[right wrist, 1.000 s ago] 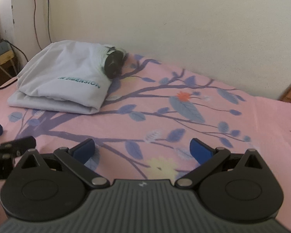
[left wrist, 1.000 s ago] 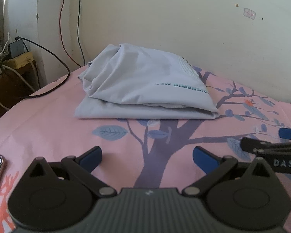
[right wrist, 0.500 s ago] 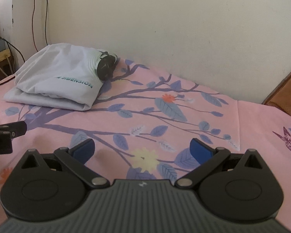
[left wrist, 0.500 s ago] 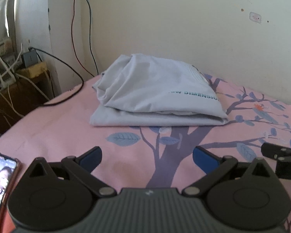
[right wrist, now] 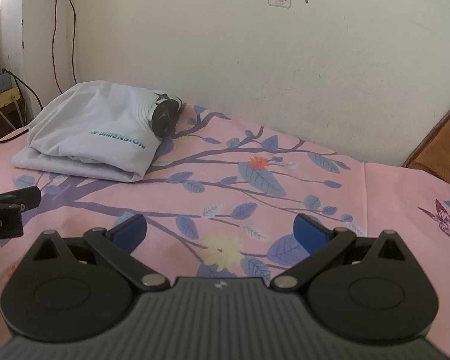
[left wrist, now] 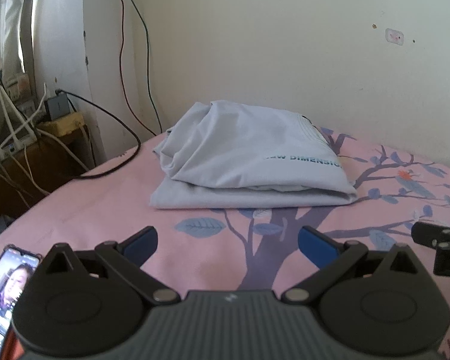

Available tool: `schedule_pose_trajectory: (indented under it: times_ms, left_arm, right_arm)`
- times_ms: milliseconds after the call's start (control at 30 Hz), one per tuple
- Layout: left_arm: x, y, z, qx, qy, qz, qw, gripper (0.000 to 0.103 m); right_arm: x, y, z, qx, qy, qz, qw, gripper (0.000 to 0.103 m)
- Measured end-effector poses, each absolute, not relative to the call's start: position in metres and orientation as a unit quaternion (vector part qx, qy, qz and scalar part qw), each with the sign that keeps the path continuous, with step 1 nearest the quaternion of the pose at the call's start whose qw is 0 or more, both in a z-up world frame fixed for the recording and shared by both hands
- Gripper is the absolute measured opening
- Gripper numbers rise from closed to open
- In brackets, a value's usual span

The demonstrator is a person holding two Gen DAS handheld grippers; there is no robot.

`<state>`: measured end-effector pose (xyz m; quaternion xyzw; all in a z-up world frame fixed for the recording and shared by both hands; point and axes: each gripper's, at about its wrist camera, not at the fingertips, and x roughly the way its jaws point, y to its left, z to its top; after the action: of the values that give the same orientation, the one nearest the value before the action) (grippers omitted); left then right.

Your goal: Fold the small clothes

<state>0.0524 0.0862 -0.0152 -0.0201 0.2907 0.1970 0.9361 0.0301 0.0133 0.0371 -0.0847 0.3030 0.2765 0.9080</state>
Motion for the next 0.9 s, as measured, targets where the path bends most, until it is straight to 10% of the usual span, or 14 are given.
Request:
schedule_pose_trajectory:
  times_ms: [900]
  left_arm:
    - [0.0522, 0.0852, -0.0147, 0.003, 0.296, 0.205, 0.933, 0.103]
  right_arm:
    - [0.0286, 0.0083, 0.0386, -0.074, 0.291, 0.274, 0.914, 0.103]
